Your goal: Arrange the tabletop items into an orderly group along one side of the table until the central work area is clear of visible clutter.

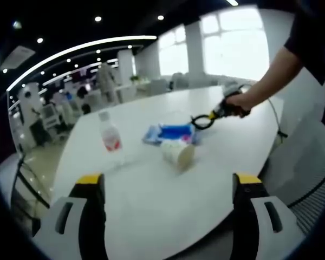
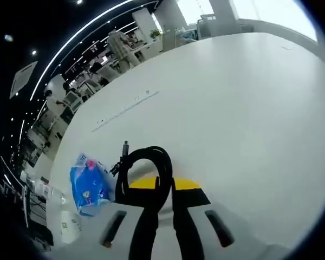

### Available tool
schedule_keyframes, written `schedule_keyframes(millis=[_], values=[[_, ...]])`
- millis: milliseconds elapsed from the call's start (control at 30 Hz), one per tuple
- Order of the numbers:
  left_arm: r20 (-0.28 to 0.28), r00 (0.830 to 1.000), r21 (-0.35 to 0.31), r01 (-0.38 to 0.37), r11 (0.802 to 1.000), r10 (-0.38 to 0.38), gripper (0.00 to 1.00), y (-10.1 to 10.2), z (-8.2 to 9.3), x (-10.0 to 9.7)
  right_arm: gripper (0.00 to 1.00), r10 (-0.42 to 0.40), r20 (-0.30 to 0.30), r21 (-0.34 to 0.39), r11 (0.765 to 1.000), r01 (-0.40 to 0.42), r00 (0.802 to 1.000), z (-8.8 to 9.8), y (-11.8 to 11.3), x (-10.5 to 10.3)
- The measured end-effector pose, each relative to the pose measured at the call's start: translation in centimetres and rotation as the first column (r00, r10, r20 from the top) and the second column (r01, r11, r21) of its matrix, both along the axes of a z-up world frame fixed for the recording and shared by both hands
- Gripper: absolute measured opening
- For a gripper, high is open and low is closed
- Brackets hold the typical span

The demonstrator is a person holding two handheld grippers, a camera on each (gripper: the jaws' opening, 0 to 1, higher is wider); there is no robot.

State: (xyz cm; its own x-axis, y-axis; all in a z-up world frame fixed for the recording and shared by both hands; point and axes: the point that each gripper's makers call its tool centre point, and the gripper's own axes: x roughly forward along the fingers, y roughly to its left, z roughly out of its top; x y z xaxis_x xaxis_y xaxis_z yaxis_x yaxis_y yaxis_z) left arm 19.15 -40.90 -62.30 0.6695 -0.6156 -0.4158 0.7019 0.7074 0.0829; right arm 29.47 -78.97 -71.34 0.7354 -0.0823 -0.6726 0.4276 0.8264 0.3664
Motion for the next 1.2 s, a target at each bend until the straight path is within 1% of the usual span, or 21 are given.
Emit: schedule_keyframes(millis=[100,167,200,233,333,433,533,600,667,700,767,800,833,900,1033,1100,1200], values=[[0.0,1.0,0.002,0.001,1.0,-0.001,0.94,0.0,0.0,0.0,0.09,-0.005,-0.014,0.018,1.0,0.005,1.0,-0.5,0.0,-0.3],[-0.001,1.0,0.003,0.0,1.0,0.0,0.94,0.0,-0.1,0.0,0.11,-0.004,-0.018,0.017,1.0,0.005,1.0,-0.6,0.0,-0.4],[-0.001,1.0,0.004,-0.001,1.0,0.001,0.94,0.1,-0.1,0.0,0.12,-0.001,-0.022,0.015,1.0,0.001,1.0,-0.6,0.0,-0.5],[-0.001,1.0,0.004,-0.003,1.0,0.003,0.94,0.1,-0.1,0.1,0.13,0.015,-0.022,0.029,0.999,-0.014,1.0,-0.8,0.3,-0.6],[-0.001,1.0,0.005,-0.003,1.0,0.003,0.94,0.1,-0.1,0.1,0.14,0.049,-0.037,0.014,0.999,-0.048,0.998,-1.1,0.3,-0.7],[-0.003,1.0,0.007,-0.002,1.0,0.002,0.94,0.1,-0.1,0.1,0.18,0.066,-0.038,0.018,0.998,-0.066,0.997,-1.3,0.5,-0.9],[-0.003,1.0,0.007,-0.002,1.0,0.002,0.94,0.1,-0.1,0.1,0.2,0.101,-0.051,-0.012,0.995,-0.101,0.994,-1.5,0.7,-1.3],[-0.002,1.0,0.006,-0.004,1.0,0.004,0.94,0.1,-0.1,0.1,0.21,0.112,-0.051,-0.012,0.994,-0.113,0.992,-1.5,0.8,-1.6],[-0.002,1.0,0.006,-0.007,1.0,0.007,0.94,0.1,-0.1,0.1,0.23,0.129,-0.045,-0.033,0.991,-0.13,0.991,-1.3,0.9,-1.7],[0.0,1.0,0.006,-0.008,1.0,0.008,0.94,0.1,0.0,0.1,0.26,0.144,-0.044,-0.046,0.988,-0.146,0.989,-1.3,0.8,-1.6],[0.0,1.0,0.003,-0.008,1.0,0.008,0.94,0.0,0.0,0.1,0.28,0.174,-0.047,-0.065,0.982,-0.177,0.984,-1.8,0.0,-0.9],[-0.001,1.0,0.004,-0.008,1.0,0.008,0.94,0.0,0.1,0.1,0.28,0.184,-0.04,-0.074,0.98,-0.187,0.982,-1.7,-0.1,-0.8],[0.0,1.0,0.005,-0.005,1.0,0.005,0.94,-0.1,0.1,0.1,0.29,0.2,-0.029,-0.091,0.975,-0.202,0.979,-1.5,-0.1,-0.7],[0.003,1.0,0.007,-0.003,1.0,0.003,0.94,-0.1,0.1,0.0,0.32,0.226,-0.038,-0.11,0.967,-0.229,0.973,-1.5,0.0,-0.9],[0.005,1.0,0.002,-0.006,1.0,0.006,0.94,-0.1,0.2,0.1,0.36,0.267,-0.032,-0.145,0.952,-0.269,0.963,-1.1,0.5,-1.3],[0.006,1.0,0.0,-0.007,1.0,0.007,0.94,-0.1,0.2,0.1,0.39,0.281,-0.026,-0.15,0.948,-0.281,0.959,-1.4,0.3,-1.1],[0.007,1.0,-0.006,-0.006,1.0,0.006,0.94,-0.1,0.3,0.1,0.42,0.327,-0.02,-0.18,0.928,-0.325,0.945,-1.7,0.4,-0.8]])
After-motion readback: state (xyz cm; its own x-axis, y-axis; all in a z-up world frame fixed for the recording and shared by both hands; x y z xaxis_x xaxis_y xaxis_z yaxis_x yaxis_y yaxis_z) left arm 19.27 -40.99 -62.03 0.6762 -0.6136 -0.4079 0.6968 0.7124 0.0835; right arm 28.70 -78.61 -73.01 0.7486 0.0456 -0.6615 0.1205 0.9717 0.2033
